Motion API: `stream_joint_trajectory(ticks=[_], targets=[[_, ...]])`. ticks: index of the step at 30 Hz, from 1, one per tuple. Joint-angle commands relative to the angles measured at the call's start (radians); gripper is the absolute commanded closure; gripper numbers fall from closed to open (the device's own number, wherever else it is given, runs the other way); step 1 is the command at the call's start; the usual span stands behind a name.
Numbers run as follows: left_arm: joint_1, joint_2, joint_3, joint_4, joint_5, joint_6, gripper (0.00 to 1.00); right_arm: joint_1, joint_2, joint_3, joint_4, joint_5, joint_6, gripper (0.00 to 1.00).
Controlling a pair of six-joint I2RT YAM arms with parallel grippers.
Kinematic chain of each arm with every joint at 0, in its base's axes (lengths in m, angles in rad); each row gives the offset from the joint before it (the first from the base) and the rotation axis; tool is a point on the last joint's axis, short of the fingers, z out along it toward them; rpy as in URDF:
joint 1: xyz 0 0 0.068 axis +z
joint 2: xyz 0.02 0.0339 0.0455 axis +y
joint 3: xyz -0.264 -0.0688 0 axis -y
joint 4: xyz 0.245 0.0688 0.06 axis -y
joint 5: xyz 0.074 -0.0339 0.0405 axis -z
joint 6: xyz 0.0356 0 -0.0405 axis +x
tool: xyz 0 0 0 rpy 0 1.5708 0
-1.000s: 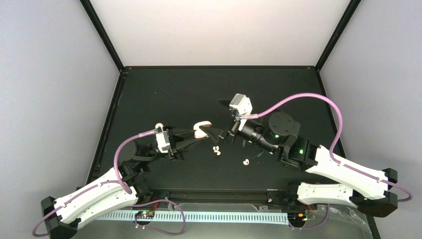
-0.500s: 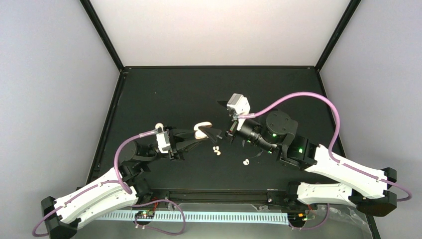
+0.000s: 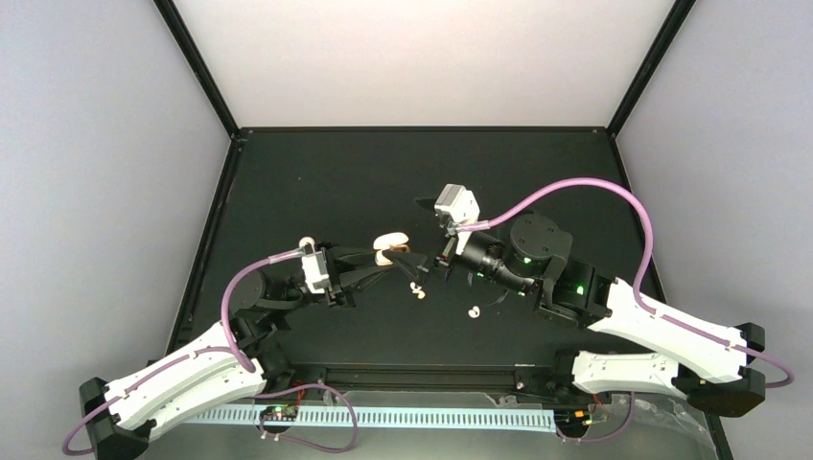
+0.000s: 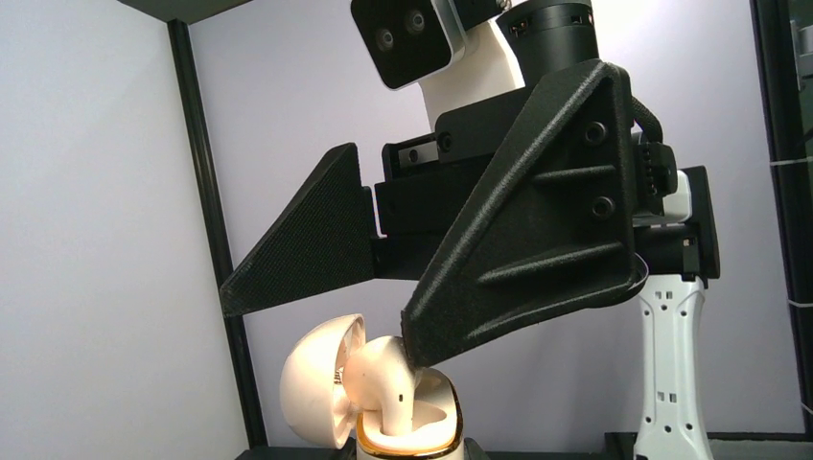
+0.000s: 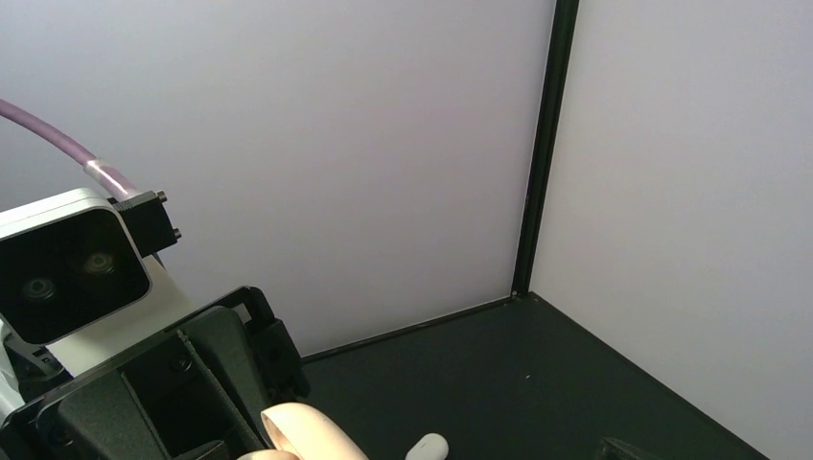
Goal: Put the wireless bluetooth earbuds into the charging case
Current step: Adjust the earbud with the charging case.
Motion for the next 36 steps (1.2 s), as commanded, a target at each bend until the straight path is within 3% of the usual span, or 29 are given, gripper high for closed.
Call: stream_joint_trajectory(ticks=[1, 19, 36], targets=[[-0.008, -0.009, 0.013, 0.015, -0.015, -0.002, 0.98, -0.003, -0.018, 0.013, -0.022, -0.005, 0.010, 0.00], [-0.007, -0.040, 0.009, -0.006, 0.037, -0.010, 0.99, -0.003, -0.019, 0.019, -0.035, 0.057, -0.009, 0.00], [-0.007, -0.034, 0.011, -0.011, 0.024, -0.001, 0.98, -0.003, -0.009, 0.034, -0.040, -0.094, 0.000, 0.00]])
